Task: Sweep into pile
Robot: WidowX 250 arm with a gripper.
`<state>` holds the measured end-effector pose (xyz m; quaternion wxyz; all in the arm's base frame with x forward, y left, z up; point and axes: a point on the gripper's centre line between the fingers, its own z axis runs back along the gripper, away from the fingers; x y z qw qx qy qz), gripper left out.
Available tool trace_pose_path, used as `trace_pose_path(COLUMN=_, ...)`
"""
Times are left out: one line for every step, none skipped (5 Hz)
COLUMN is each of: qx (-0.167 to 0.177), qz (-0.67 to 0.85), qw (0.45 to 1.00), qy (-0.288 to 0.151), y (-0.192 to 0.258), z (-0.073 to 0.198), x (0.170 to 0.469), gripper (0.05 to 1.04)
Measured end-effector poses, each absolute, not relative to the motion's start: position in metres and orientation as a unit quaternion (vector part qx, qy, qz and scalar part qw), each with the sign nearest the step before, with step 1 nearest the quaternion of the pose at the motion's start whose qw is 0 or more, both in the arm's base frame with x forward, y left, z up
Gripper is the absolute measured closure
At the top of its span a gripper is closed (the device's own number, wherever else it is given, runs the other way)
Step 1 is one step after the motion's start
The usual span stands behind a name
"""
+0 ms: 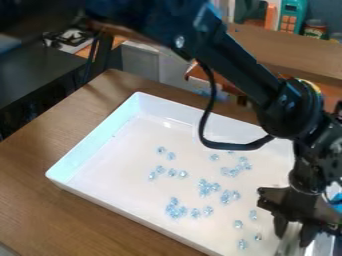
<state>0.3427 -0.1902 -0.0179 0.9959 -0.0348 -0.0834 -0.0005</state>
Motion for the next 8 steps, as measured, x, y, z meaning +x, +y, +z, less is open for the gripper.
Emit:
trace_pose_path(qx=-0.033, qz=0.007, qw=0.996, qy=-0.078, y=-0.167, z=-0.018, x=0.340, gripper=0.701)
trace_pose_path(qx=-0.031, qz=0.015, qw=0.997, qy=-0.072, y=-0.146, z=-0.020, x=0.342, gripper=0.701)
trace_pose_path(qx=-0.031, qz=0.022, qw=0.997, qy=-0.072, y=-0.124, z=-0.019, x=0.342, gripper=0.701)
trace_pose_path(qx=-0.024, qz=0.017, qw=0.997, qy=-0.074, y=-0.103, z=-0.020, x=0.336, gripper=0.701)
trace_pose_path(qx=-0.015, qz=0.008, qw=0.997, qy=-0.070, y=-0.081, z=-0.021, x=0.328, gripper=0.701)
trace_pose_path(qx=-0.010, qz=-0.004, qw=0.998, qy=-0.064, y=-0.057, z=-0.022, x=0.317, gripper=0.701)
trace_pose_path(qx=-0.002, qz=0.000, qw=0.998, qy=-0.061, y=-0.029, z=-0.022, x=0.312, gripper=0.701)
trace_pose_path(qx=0.010, qz=0.000, qw=0.998, qy=-0.068, y=-0.005, z=-0.022, x=0.309, gripper=0.701)
